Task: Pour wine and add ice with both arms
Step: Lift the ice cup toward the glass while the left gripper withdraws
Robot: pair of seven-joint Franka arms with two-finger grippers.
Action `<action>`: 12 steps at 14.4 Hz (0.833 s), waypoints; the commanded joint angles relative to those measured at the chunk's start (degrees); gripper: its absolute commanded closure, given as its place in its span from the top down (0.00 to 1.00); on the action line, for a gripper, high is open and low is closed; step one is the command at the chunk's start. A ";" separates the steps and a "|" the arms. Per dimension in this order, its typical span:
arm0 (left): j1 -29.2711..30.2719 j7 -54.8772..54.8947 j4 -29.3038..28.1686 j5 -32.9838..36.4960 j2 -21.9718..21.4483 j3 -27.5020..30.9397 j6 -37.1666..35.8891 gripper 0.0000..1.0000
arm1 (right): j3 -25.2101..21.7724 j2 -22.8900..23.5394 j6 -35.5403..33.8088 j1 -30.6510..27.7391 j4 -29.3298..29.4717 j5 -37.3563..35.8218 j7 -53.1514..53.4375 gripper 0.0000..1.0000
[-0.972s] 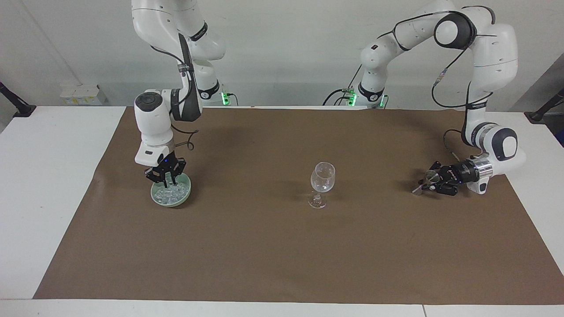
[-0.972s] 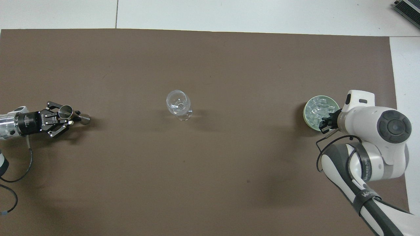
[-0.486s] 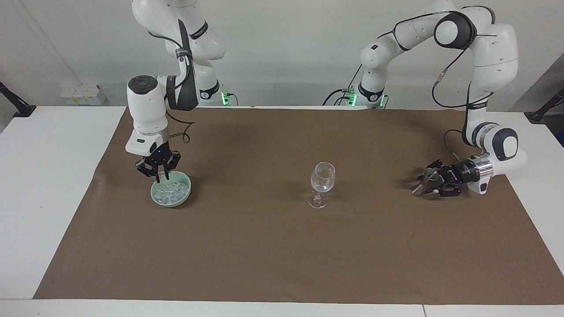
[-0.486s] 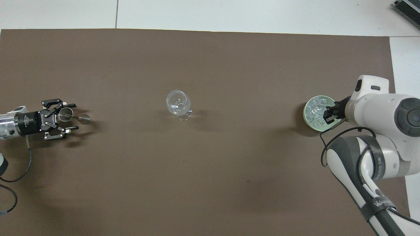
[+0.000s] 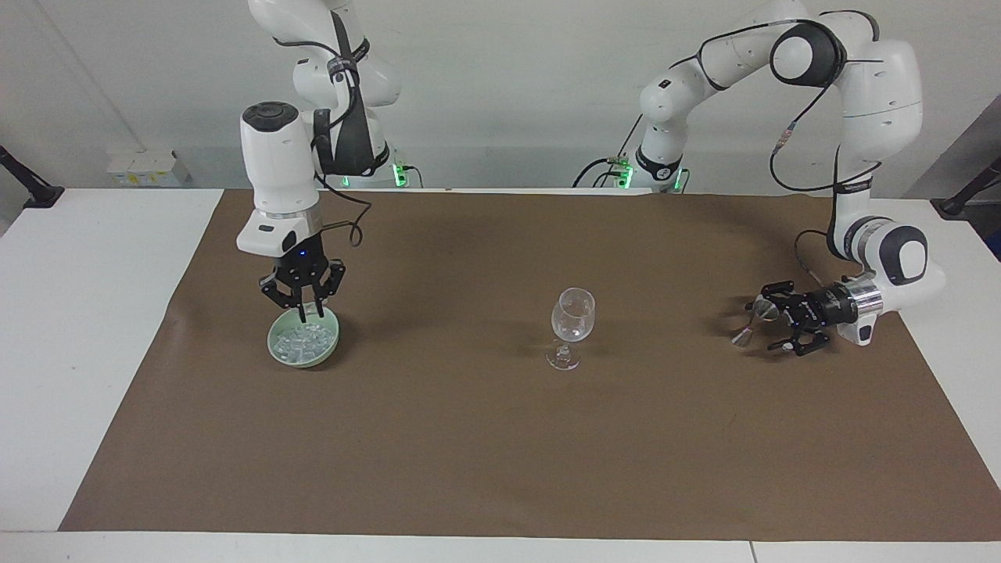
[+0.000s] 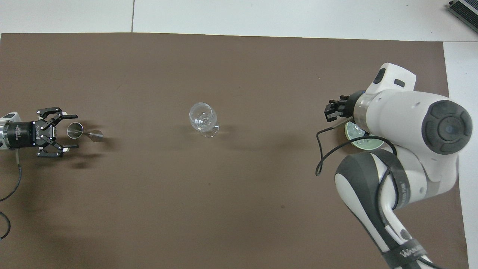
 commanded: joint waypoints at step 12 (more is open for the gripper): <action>-0.49 -1.80 12.81 19.13 -4.18 -1.12 -3.32 1.00 | 0.05 14.69 6.40 20.43 19.93 7.13 50.13 0.00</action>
